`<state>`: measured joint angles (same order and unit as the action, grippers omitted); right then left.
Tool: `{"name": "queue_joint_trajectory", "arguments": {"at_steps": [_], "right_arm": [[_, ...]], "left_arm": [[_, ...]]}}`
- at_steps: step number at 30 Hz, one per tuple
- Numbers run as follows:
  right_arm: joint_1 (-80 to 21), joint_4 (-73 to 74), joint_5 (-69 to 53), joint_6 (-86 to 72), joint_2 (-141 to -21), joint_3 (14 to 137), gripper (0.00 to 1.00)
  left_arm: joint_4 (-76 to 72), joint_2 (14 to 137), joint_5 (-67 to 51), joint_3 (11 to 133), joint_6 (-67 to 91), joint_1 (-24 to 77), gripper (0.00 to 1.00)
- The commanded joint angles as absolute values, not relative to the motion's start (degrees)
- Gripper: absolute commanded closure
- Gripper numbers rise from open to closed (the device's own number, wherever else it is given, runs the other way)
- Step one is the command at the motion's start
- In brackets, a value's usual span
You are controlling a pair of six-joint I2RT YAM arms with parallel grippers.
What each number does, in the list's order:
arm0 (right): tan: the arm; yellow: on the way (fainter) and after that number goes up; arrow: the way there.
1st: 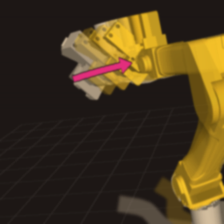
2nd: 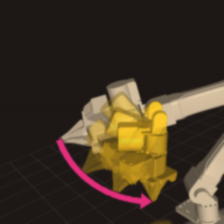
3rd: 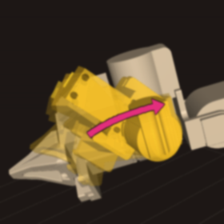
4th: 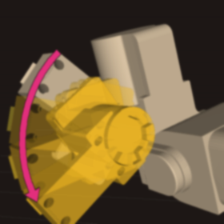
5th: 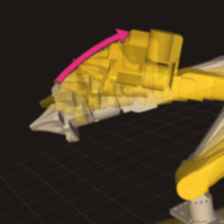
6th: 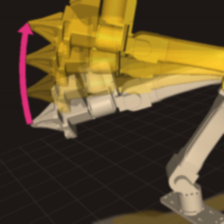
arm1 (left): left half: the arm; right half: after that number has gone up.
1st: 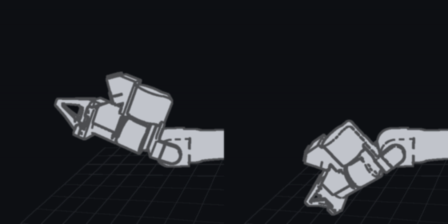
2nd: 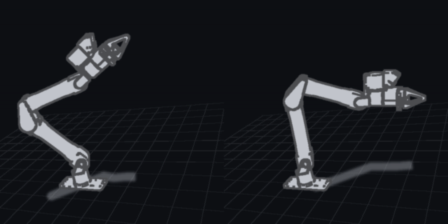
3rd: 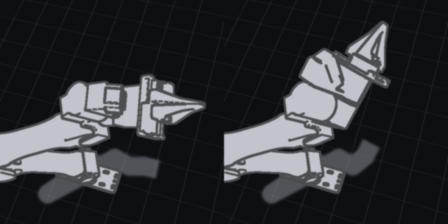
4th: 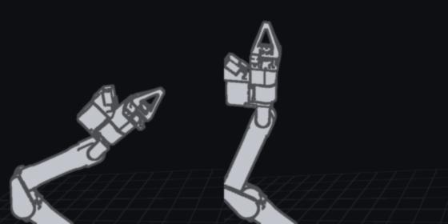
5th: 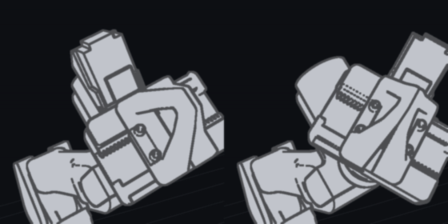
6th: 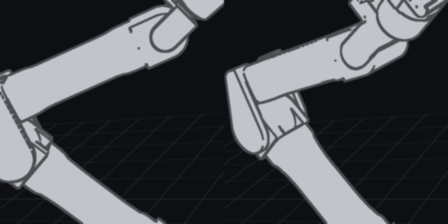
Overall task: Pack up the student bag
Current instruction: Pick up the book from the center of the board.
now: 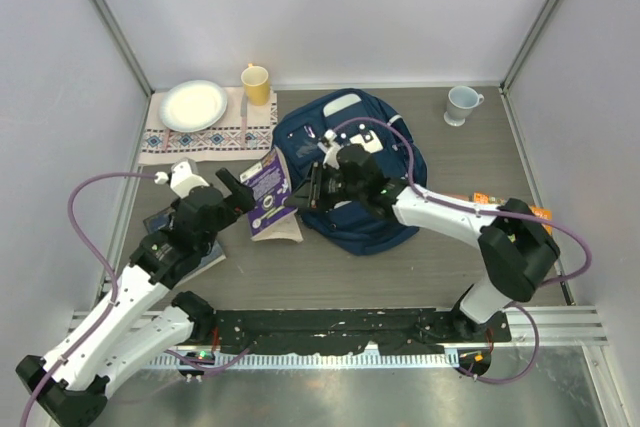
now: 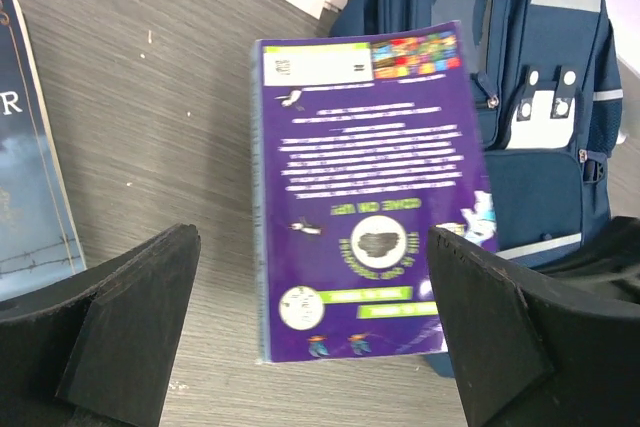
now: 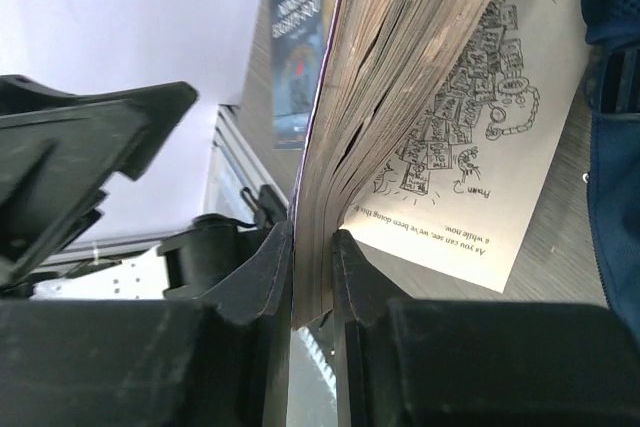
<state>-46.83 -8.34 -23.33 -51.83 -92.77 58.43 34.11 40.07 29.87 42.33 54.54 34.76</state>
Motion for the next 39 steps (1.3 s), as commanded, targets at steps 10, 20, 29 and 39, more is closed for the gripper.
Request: {"name": "queue_joint_trajectory", "arguments": {"at_steps": [10,20,29,39], "right_arm": [[-38.68,-9.41,-23.64,-51.42,-72.43,51.69,0.99],[-36.92,-5.27,-25.31,-48.34,-68.64,47.47,0.99],[-32.09,-7.55,-24.96,-50.89,-67.85,37.01,0.99],[-28.3,-11.25,-27.25,-53.0,-71.54,30.85,0.99]], "left_arm": [[21.63,42.0,20.58,43.33,47.72,34.63,0.0],[7.31,48.94,11.79,37.8,49.29,34.54,0.0],[-9.92,56.42,5.36,29.1,54.75,32.61,0.0],[-28.81,66.79,-1.39,23.2,55.63,32.61,0.0]]}}
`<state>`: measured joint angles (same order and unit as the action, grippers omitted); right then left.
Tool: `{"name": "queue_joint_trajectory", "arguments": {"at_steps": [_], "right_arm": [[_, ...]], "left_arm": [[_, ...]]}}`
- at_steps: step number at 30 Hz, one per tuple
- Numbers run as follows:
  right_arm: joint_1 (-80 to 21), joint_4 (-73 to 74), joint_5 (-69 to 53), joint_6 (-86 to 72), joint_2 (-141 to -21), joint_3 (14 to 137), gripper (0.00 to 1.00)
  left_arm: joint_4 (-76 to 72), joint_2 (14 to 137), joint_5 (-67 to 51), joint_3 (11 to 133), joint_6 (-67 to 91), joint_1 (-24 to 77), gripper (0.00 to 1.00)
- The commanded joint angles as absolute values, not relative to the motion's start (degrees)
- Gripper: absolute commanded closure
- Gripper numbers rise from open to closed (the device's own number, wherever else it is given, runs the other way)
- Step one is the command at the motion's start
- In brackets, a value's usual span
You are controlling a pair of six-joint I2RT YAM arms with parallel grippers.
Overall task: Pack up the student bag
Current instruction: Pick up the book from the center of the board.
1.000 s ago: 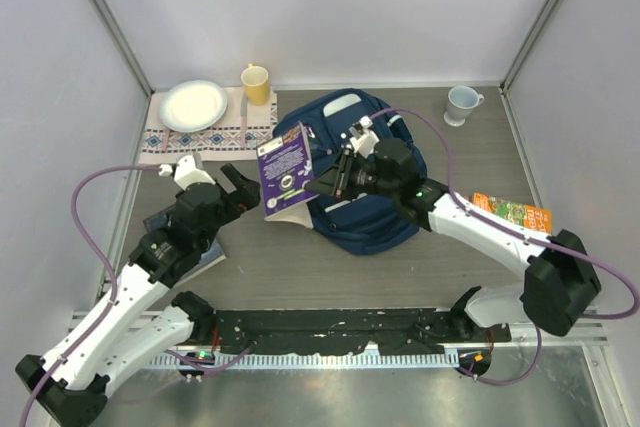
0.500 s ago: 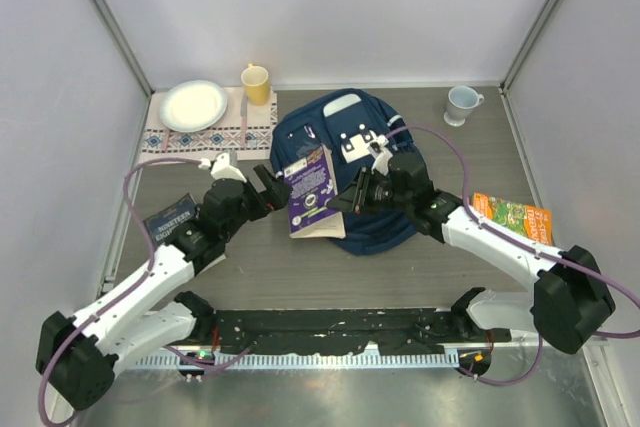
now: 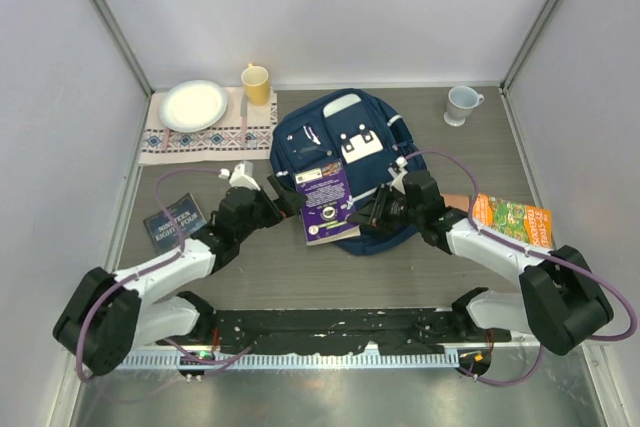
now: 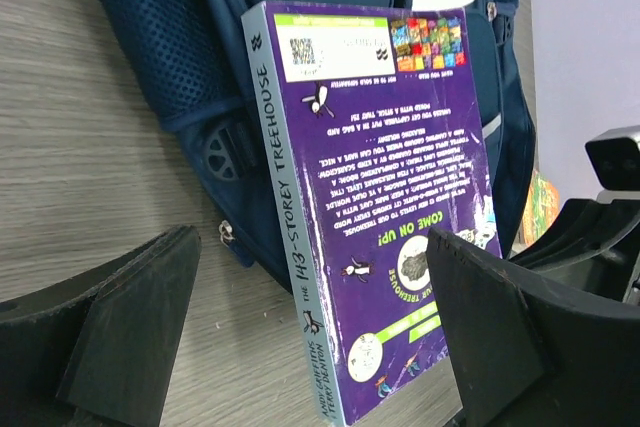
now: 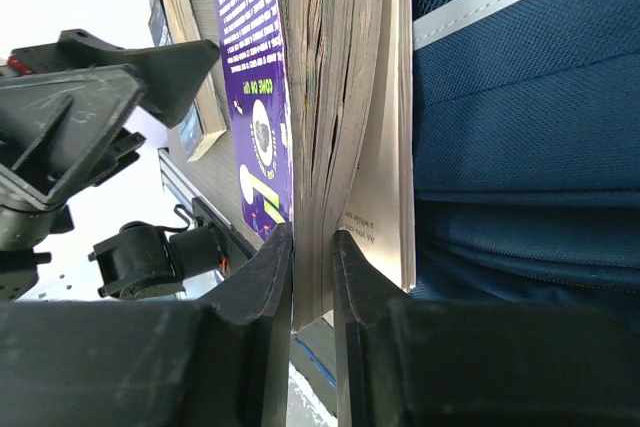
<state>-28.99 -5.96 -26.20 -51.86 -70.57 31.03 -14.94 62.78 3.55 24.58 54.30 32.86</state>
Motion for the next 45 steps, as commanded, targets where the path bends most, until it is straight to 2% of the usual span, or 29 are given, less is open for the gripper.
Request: {"name": "queue_joint_trajectory", "arguments": {"at_steps": [1,15,20,24,27,28,30,33,34,35,36,37,39,40,43,45], "right_arm": [[-28.21,-11.25,-27.25,-52.91,-71.89,30.85,0.99],[-28.13,-13.97,-35.84,-52.91,-77.51,29.35,0.99],[-28.13,-14.15,-36.82,-51.95,-81.55,29.62,0.99],[-28.13,-12.66,-37.44,-49.93,-82.97,30.5,0.99],[-28.13,-10.38,-36.3,-47.82,-83.49,31.55,0.99],[-28.21,-9.85,-36.39,-47.55,-83.76,31.9,0.99],[-28.13,-9.93,-37.35,-46.85,-84.28,32.78,0.99],[-28.21,-10.2,-37.35,-46.76,-84.99,34.01,0.99],[-28.21,-10.28,-37.35,-46.67,-84.99,34.36,0.99],[-28.21,-10.28,-37.35,-46.58,-84.9,35.06,0.95],[-28.21,-10.2,-36.74,-47.02,-84.55,35.33,0.82],[-28.21,-9.93,-36.13,-47.2,-84.03,35.51,0.71],[-28.21,-9.49,-34.12,-47.72,-81.66,36.12,0.53],[-28.21,-8.36,-32.8,-47.9,-80.43,36.12,0.39],[-28.21,-4.77,-27.8,-47.64,-74.55,36.56,0.27],[-28.3,-3.08,-26.46,-47.9,-70.94,36.83,0.23]], "left_arm": [[-30.13,69.41,-2.02,23.12,55.72,32.61,0.0],[-40.42,83.05,-4.83,24.87,55.54,32.7,0.01],[-46.32,87.1,-4.92,24.08,55.64,32.7,0.04],[-47.02,87.1,-5.28,24.61,55.37,32.78,0.11],[-45.62,84.65,-4.48,24.44,55.55,32.7,0.23],[-44.22,82.99,-4.31,24.26,55.37,32.7,0.31],[-42.37,81.04,-3.78,24.08,55.02,32.7,0.4],[-38.68,77.09,-3.17,23.82,54.14,32.78,0.59],[-36.41,75.86,-2.99,23.56,54.05,32.78,0.72],[-35.52,73.59,-2.55,23.38,53.79,32.7,0.77],[-34.38,72.09,-1.85,23.2,53.7,32.7,0.8],[-31.32,70.68,-1.32,23.2,53.35,32.7,0.89],[-27.88,65.67,-0.53,23.29,52.39,32.7,0.94],[-24.03,63.91,1.47,23.55,52.03,32.78,0.95],[-15.86,55.74,6.3,25.04,50.63,32.7,0.95],[-12.32,50.83,8.78,27.06,49.4,32.7,0.95]]}}
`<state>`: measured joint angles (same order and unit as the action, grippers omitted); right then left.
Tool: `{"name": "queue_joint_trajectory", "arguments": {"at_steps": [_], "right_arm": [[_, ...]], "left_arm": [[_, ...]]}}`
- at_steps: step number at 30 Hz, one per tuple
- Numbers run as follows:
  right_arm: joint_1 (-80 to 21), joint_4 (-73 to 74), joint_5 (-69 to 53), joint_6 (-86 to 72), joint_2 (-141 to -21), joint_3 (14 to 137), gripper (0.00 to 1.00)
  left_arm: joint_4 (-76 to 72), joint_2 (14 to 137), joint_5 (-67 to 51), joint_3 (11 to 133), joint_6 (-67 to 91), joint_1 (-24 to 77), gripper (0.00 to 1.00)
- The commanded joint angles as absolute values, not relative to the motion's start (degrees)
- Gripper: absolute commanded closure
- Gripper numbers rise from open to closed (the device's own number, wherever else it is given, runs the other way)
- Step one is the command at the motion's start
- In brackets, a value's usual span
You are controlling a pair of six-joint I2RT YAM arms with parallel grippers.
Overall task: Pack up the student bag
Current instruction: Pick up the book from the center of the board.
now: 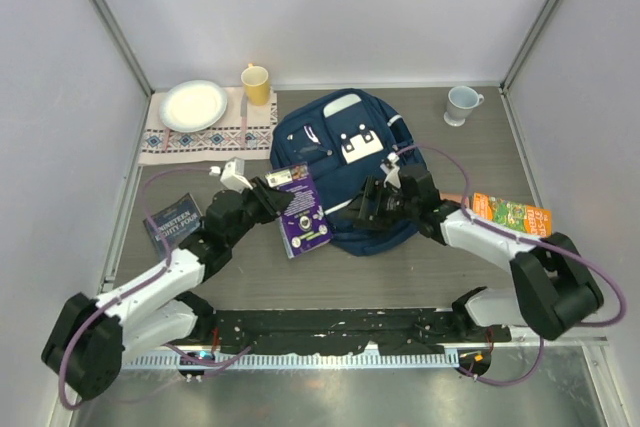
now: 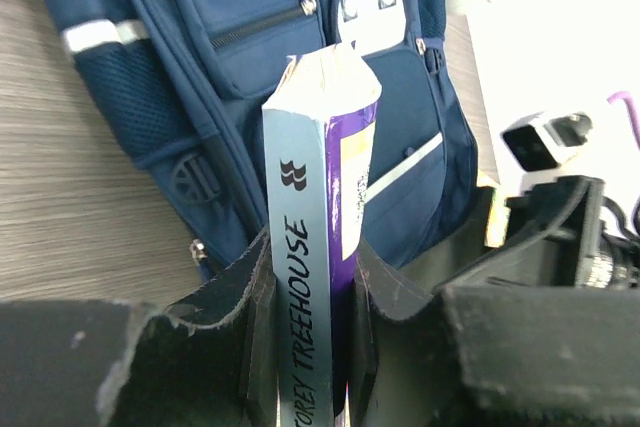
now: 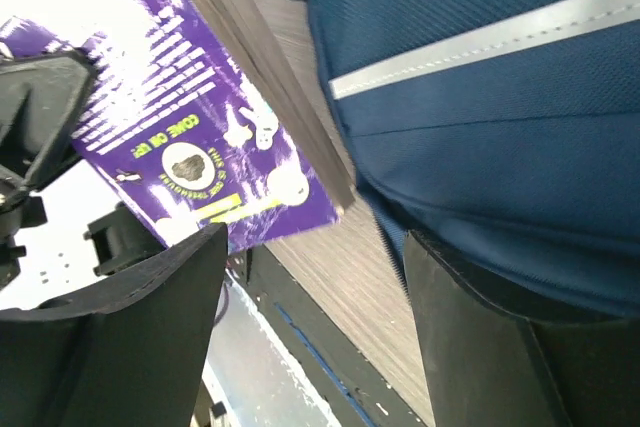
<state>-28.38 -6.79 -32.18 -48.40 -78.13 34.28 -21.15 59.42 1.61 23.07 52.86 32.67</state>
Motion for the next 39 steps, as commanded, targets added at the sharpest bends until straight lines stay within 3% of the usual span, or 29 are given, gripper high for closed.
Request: {"name": "queue_joint_trajectory", "arguments": {"at_steps": [1,9,21,39], "right_arm": [[-28.47,-3.95,-27.24,-49.99,-69.97,36.65,0.23],[-37.08,-13.61,-27.95,-61.25,-67.14,35.42,0.2],[-42.71,-50.87,-23.12,-84.0,-77.95,29.8,0.19],[-45.62,-69.83,-9.5,-86.04,-83.67,26.98,0.18]], "left_arm": [[-9.61,49.58,9.83,27.77,49.05,32.7,0.94],[-11.93,47.02,14.24,33.65,50.8,32.7,0.92],[-24.61,50.45,12.83,34.45,58.7,32.7,0.91],[-31.2,50.1,12.75,30.15,66.44,32.69,0.91]]}}
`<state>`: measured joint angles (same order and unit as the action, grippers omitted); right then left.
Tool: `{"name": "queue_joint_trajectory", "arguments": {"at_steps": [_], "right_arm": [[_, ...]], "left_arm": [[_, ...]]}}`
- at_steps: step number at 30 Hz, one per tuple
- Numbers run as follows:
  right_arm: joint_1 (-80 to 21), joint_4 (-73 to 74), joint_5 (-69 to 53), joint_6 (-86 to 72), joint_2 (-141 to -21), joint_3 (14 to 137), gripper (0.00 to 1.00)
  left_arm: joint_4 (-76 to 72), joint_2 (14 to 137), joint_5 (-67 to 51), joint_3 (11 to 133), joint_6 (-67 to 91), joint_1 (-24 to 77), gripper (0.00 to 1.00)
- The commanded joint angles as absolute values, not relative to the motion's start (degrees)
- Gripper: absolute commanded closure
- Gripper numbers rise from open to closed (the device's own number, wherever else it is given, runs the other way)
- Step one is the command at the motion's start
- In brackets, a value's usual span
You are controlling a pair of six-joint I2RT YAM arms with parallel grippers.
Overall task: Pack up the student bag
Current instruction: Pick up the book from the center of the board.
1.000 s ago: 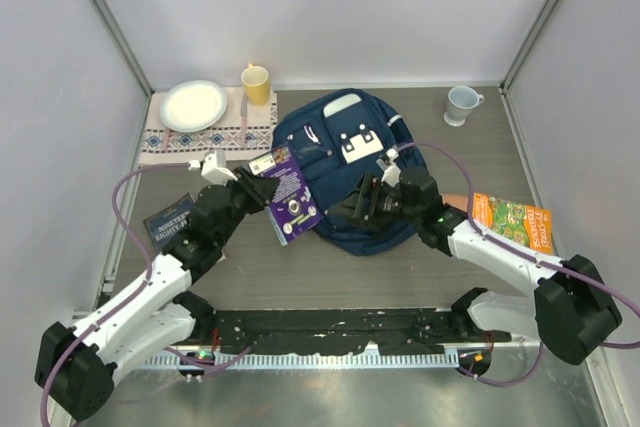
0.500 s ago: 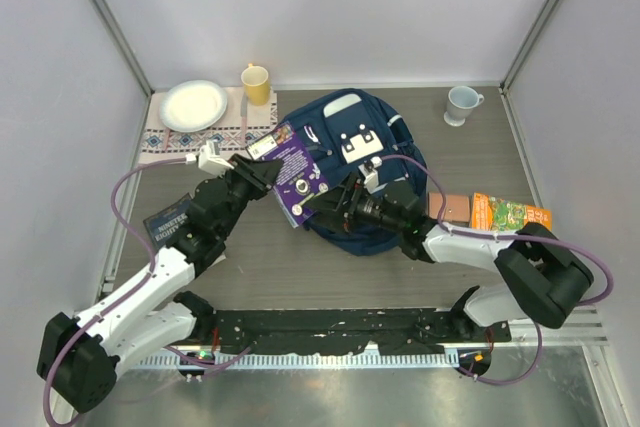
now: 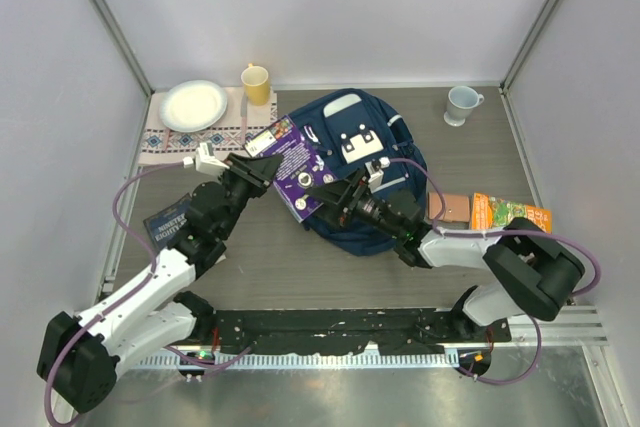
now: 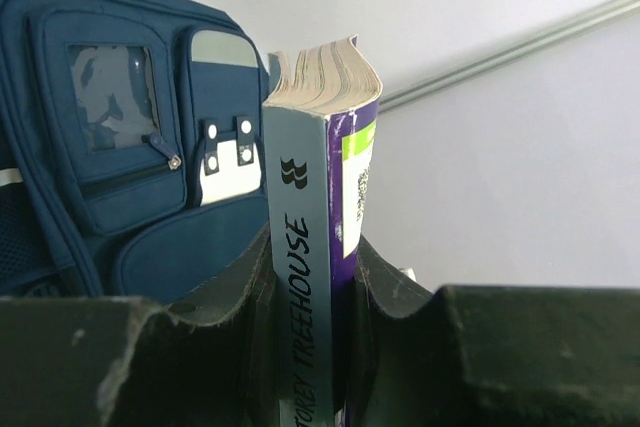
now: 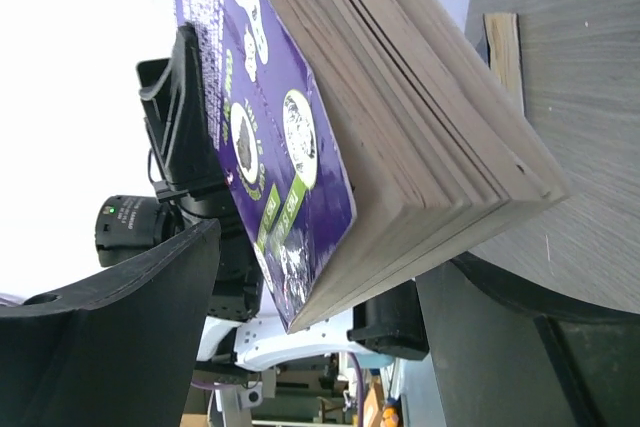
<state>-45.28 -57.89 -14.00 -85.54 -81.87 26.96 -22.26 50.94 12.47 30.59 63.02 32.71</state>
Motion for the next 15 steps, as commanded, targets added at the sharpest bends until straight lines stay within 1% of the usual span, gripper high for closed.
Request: {"name": "queue_joint_trajectory", "arguments": {"at_steps": [1,9,15], "right_arm": [[-45.62,-71.61,-8.88,-86.22,-84.89,26.55,0.18],[-45.62,-78.83,-6.68,-86.57,-87.63,27.33,0.18],[-45.62,-79.72,-4.75,-86.31,-86.93,27.86,0.23]], "left_arm": [[-31.29,50.1,12.57,29.97,66.62,32.7,0.91],[-32.7,50.89,11.34,29.27,68.2,32.7,0.91],[-33.49,50.63,11.78,27.42,69.52,32.7,0.91]]}}
